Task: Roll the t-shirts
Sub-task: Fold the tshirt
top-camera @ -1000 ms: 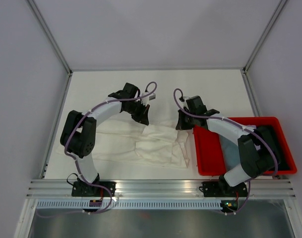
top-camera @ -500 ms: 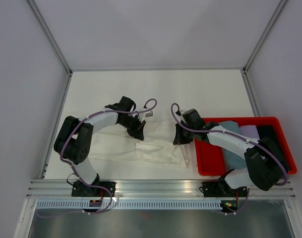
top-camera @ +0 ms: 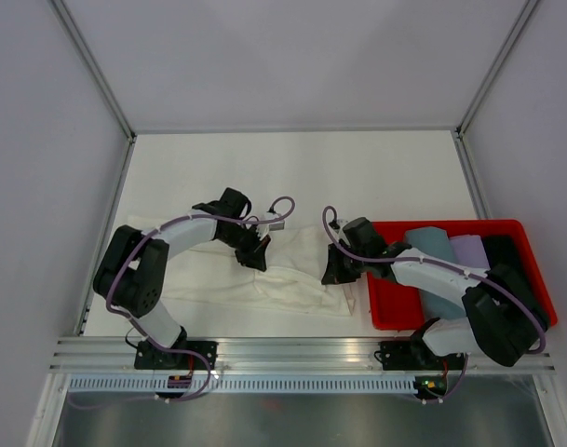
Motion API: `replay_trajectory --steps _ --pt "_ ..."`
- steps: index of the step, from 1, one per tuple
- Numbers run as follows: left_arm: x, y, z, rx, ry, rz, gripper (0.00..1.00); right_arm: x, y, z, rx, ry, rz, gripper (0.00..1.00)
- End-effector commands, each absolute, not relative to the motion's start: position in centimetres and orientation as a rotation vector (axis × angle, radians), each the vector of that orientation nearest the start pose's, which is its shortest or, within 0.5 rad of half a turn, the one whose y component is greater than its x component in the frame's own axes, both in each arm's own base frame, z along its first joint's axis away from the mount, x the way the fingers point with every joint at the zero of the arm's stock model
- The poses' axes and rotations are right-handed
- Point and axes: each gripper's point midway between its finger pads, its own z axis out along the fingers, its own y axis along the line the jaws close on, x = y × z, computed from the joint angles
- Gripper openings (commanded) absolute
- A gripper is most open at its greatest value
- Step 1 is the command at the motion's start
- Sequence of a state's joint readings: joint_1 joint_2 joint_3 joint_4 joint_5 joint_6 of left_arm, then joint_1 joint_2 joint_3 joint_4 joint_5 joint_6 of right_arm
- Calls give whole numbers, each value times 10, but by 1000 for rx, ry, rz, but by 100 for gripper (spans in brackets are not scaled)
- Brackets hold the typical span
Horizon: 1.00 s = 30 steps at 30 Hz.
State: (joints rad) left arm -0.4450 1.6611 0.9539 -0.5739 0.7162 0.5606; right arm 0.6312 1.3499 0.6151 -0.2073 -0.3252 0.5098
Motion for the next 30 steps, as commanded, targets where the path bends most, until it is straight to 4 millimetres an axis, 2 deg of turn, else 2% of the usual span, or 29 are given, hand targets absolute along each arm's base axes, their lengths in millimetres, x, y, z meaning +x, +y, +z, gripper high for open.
replay_trajectory --steps 1,6,9,14,16,19,21,23,24,25,27,28,29,30 --pt "217 -217 48 1499 2154 -987 12 190 240 54 -306 2592 886 20" --pt "213 -215 53 1517 2139 -992 23 186 241 63 -310 2590 905 28" --pt "211 -210 55 1553 2110 -950 27 187 239 75 -352 2566 889 38" --pt "206 -206 61 1563 2094 -936 29 192 234 92 -383 2538 838 45" --pt "201 -203 63 1575 2073 -923 30 203 235 107 -374 2488 817 50" --pt "195 -197 64 1594 2061 -891 41 216 240 121 -339 2430 815 56" --pt "196 -192 66 1598 2062 -850 48 225 245 127 -312 2407 819 56" --pt "196 -190 72 1595 2052 -819 53 235 247 121 -286 2422 787 50" --pt "198 -188 74 1581 2064 -793 55 241 251 116 -264 2440 776 43" --pt "200 -187 81 1568 2050 -769 55 245 252 114 -251 2446 770 26" --pt "201 -185 88 1533 2057 -741 55 254 259 109 -222 2442 777 12" --pt "202 -185 93 1517 2046 -730 55 257 260 108 -206 2438 778 1" --pt "205 -185 105 1493 2016 -712 55 263 263 109 -189 2410 788 0" --pt "206 -184 110 1443 2045 -706 55 262 263 100 -177 2424 784 0"
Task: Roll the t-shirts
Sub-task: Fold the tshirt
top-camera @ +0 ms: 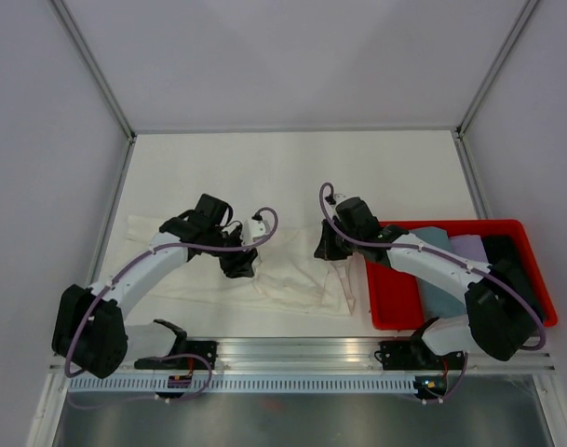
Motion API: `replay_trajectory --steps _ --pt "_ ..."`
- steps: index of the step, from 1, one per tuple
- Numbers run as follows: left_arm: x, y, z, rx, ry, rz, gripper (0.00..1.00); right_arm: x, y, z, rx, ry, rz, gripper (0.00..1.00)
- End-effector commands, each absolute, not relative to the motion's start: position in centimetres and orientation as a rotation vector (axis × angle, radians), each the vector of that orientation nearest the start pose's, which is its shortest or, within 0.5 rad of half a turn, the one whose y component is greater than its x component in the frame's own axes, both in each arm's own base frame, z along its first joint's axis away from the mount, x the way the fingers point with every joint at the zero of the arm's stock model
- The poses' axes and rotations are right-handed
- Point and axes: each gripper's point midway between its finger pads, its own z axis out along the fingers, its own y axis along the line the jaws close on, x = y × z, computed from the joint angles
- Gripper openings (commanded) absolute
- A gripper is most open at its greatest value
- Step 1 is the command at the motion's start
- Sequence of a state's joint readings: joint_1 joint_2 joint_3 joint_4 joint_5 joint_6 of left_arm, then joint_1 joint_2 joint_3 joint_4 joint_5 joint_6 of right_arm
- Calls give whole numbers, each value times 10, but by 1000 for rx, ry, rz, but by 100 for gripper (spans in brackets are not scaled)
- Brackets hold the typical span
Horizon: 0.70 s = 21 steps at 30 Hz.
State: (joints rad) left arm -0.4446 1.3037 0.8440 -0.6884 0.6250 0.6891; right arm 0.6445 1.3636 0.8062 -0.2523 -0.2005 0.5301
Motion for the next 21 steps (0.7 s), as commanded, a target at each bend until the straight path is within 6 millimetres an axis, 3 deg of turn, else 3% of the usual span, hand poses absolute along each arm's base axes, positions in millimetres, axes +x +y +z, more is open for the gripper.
replay_trajectory --steps 1,4,7,8,9,10,11,13,17,19,21 --pt "210 -182 114 1407 2065 -692 55 262 266 97 -158 2427 799 0" --pt "233 -168 123 1266 2148 -573 56 255 274 78 -166 2451 810 0" --pt "275 -127 113 1020 2287 -273 61 244 284 59 -203 2489 798 0" --pt "295 -98 104 889 2362 -121 61 240 287 51 -208 2505 799 0" --pt "304 -83 97 819 2408 -74 61 234 293 49 -236 2513 808 0" --pt "320 -55 98 680 2448 -30 61 230 297 48 -252 2515 811 0" --pt "326 -41 83 583 2525 -22 59 226 298 44 -269 2527 805 0" --pt "340 -22 79 485 2538 -4 56 223 307 44 -297 2505 814 0" --pt "344 19 48 480 2581 228 54 208 309 29 -311 2548 812 0" --pt "332 25 26 489 2652 240 52 193 302 16 -308 2582 814 0" --pt "327 22 17 502 2667 219 52 189 296 15 -300 2580 804 0"
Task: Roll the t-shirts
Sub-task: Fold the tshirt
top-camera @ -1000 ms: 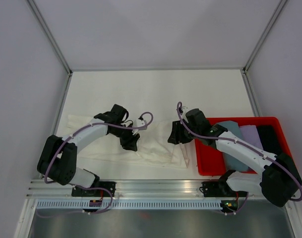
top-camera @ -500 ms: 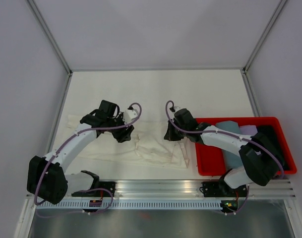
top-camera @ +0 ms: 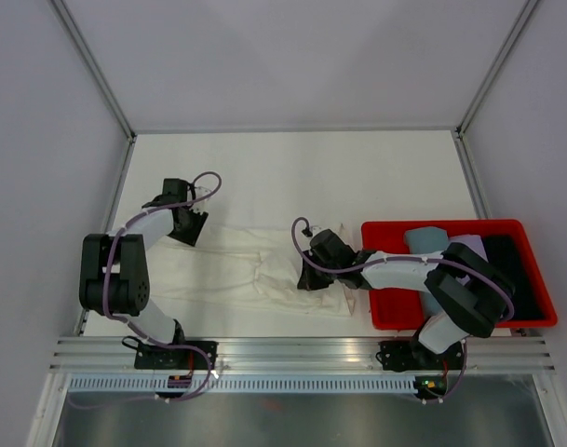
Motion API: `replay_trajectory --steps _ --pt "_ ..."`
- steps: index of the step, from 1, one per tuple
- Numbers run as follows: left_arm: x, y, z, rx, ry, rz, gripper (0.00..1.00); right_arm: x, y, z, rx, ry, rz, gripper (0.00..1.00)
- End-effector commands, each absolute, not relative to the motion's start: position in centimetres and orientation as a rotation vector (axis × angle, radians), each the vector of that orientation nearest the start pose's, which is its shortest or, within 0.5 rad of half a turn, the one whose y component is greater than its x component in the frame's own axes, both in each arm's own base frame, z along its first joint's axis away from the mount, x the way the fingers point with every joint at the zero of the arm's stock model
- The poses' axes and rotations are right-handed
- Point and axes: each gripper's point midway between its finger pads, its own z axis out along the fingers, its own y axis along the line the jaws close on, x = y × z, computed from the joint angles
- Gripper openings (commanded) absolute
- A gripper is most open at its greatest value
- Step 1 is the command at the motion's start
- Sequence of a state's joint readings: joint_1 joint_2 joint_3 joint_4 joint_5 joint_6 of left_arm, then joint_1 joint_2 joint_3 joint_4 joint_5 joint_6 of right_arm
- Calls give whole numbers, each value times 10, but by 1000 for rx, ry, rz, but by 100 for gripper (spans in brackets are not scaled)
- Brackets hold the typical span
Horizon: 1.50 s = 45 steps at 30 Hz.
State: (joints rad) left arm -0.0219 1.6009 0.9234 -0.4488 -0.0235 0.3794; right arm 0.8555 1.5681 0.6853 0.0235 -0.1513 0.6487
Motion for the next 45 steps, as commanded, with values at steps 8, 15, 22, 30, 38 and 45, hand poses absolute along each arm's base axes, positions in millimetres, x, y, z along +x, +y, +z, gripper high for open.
replay_trajectory --steps 8,15,22,30,38,45 --pt "317 17 2 506 2696 166 51 228 326 89 -457 2396 798 0" --pt "317 17 9 460 2678 148 52 287 415 102 -471 2304 949 0" --pt "337 38 43 331 2588 204 56 331 445 50 -429 2404 827 0" --pt "329 65 -3 286 2720 255 53 366 430 -6 -173 2498 771 0" --pt "331 72 -13 278 2748 283 47 403 413 -2 -54 2455 754 0" --pt "331 71 -14 282 2749 275 47 430 364 39 -16 2370 645 0"
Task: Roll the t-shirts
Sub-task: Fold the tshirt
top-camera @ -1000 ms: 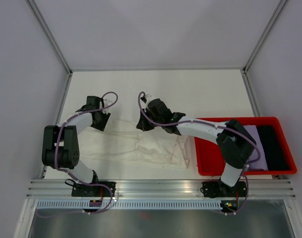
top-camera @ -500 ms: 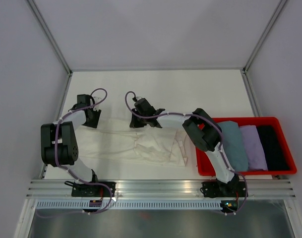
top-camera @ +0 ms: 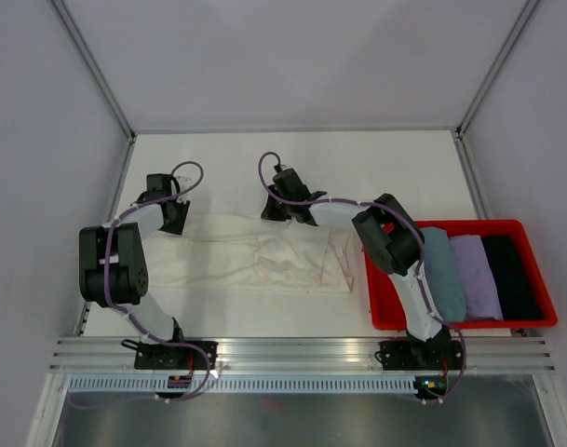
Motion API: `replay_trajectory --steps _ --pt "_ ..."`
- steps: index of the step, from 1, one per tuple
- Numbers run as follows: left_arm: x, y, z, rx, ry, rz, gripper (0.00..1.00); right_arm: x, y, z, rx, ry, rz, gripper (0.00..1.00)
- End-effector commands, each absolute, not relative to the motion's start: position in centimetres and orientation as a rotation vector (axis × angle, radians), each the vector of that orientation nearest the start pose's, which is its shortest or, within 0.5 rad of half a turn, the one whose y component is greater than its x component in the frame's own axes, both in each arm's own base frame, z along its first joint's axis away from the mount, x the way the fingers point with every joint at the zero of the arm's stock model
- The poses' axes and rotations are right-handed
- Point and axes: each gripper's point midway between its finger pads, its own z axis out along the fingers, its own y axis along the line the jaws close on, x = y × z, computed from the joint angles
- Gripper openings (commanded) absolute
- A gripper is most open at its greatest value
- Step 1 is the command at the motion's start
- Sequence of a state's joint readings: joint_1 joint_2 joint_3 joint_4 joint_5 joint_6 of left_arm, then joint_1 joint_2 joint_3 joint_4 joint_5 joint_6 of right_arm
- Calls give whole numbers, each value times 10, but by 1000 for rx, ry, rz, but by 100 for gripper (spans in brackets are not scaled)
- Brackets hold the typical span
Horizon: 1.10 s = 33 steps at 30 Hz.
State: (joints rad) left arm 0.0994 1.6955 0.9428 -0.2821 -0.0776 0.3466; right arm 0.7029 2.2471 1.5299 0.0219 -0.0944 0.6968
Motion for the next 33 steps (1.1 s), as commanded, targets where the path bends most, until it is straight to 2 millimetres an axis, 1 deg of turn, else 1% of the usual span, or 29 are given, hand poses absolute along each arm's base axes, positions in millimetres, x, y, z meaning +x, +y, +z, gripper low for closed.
replay_trajectory --steps 1,2,3,5,6,7,8,9,11,12,13,14,16,17,19,20,21,23,24,25,26,28,29,31,32,33 --pt "332 71 -13 279 2745 278 48 432 358 45 -18 2359 621 0" --pt "334 71 -10 280 2737 279 48 436 350 53 -22 2345 598 0" --pt "337 73 -5 275 2724 293 50 437 343 67 -17 2328 585 0" --pt "346 75 7 270 2693 306 51 444 330 82 -30 2301 541 0" --pt "350 77 18 263 2667 318 52 440 322 93 -39 2292 521 0" --pt "351 77 24 263 2661 324 53 439 314 98 -41 2281 481 0" --pt "358 80 35 252 2633 337 53 434 307 99 -44 2286 455 0" --pt "360 82 42 246 2622 345 55 425 296 101 -46 2289 429 0" --pt "366 87 53 225 2595 354 57 415 281 97 -28 2300 398 0" --pt "368 94 56 203 2593 373 57 403 271 89 -9 2325 388 0" --pt "367 100 50 187 2614 385 57 398 265 84 2 2337 383 0" --pt "370 112 52 153 2614 400 57 389 254 71 17 2372 350 0" --pt "370 120 48 114 2625 374 57 384 245 62 50 2393 332 0" --pt "368 129 45 84 2636 377 57 380 235 52 64 2417 298 0" --pt "366 137 44 60 2641 388 57 376 226 41 72 2444 251 0" --pt "364 144 41 42 2646 397 57 373 222 34 73 2460 226 0" --pt "363 149 40 44 2651 409 57 370 218 24 75 2482 190 0" --pt "359 160 33 29 2674 421 57 368 215 13 59 2508 159 0" --pt "355 164 24 28 2701 424 57 371 215 3 58 2527 137 0" --pt "352 167 20 20 2715 422 57 373 216 -2 58 2540 137 0" --pt "347 171 14 7 2733 414 57 381 217 -9 72 2556 140 0" --pt "342 176 9 -11 2743 409 57 392 221 -14 101 2567 190 0" --pt "335 178 5 -18 2756 407 57 410 221 -15 145 2554 209 0" --pt "330 179 4 -17 2760 407 56 428 226 -11 167 2547 254 0" --pt "326 178 4 -19 2762 400 56 451 232 7 179 2503 285 0" --pt "324 177 5 -16 2760 394 56 459 235 5 159 2503 281 0"
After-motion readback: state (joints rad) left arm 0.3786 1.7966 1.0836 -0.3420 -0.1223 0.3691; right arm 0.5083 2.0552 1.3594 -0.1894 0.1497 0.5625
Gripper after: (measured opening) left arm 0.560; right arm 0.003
